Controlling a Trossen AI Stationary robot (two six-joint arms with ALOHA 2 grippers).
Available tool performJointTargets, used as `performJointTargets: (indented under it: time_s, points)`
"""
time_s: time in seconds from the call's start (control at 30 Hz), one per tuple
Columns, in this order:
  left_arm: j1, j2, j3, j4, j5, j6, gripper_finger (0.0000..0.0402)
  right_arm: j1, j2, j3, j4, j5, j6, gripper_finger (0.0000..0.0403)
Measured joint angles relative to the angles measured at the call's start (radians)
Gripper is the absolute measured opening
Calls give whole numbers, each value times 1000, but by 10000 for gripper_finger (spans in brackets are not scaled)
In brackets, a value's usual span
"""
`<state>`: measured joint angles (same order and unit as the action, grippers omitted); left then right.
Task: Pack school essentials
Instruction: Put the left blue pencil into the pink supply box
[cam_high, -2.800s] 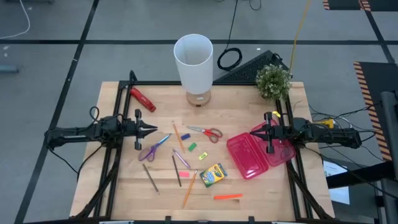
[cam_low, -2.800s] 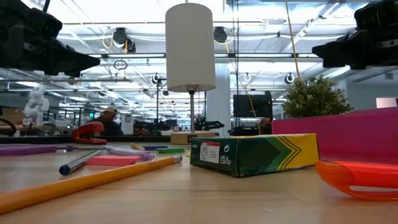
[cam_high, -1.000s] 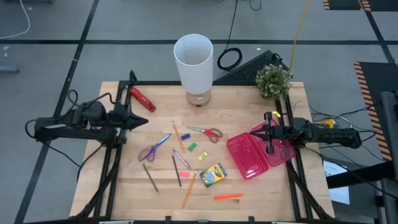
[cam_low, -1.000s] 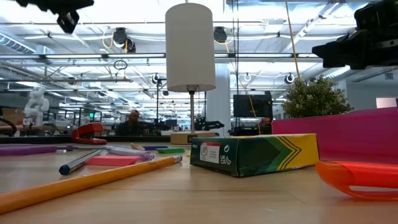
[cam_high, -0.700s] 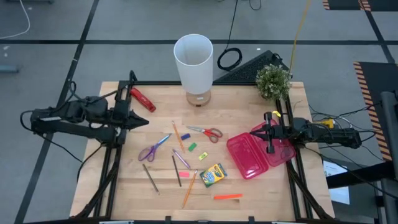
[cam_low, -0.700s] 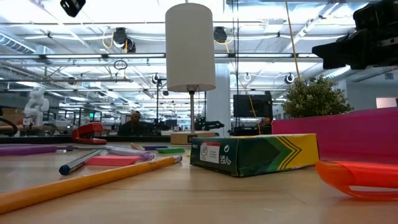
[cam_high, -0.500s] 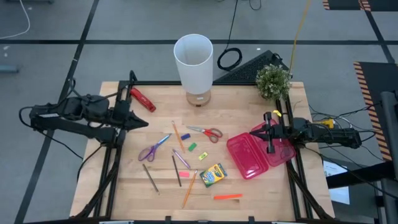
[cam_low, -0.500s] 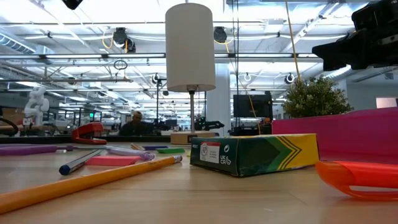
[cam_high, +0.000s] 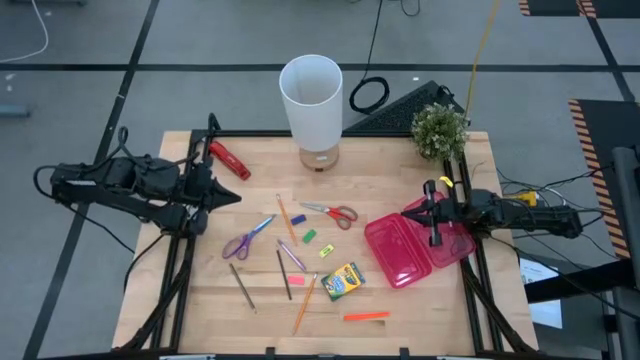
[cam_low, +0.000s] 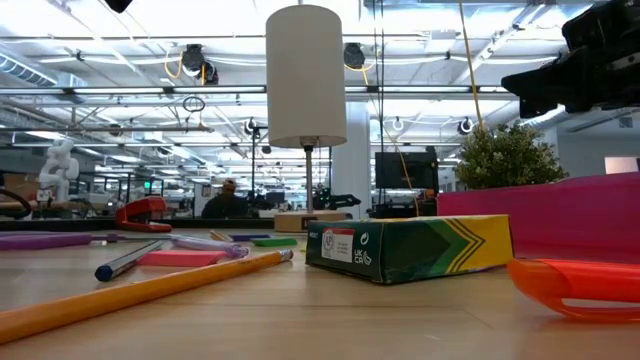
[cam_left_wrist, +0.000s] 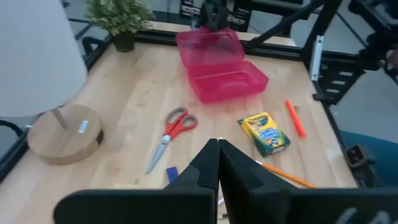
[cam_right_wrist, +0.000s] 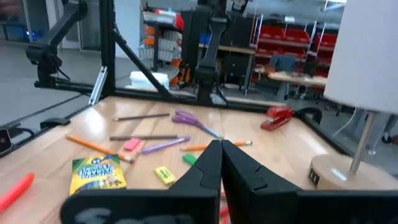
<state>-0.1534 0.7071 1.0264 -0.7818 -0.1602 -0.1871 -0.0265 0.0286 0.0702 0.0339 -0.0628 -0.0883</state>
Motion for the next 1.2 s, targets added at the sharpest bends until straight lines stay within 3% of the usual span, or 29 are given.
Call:
performJointTargets:
  time_s: [0.33, 0.7, 1.2]
  points:
    - [-42, 8, 0, 28, -35, -18, 4, 0, 228, 247, -42, 13, 84, 0]
    - [-126, 92, 0, 31, -53, -37, 4, 0, 569, 631, -302, 10, 217, 0]
    - [-448, 401, -1, -106, -52, -279, 16, 110, 691, 675, -299, 13, 260, 0]
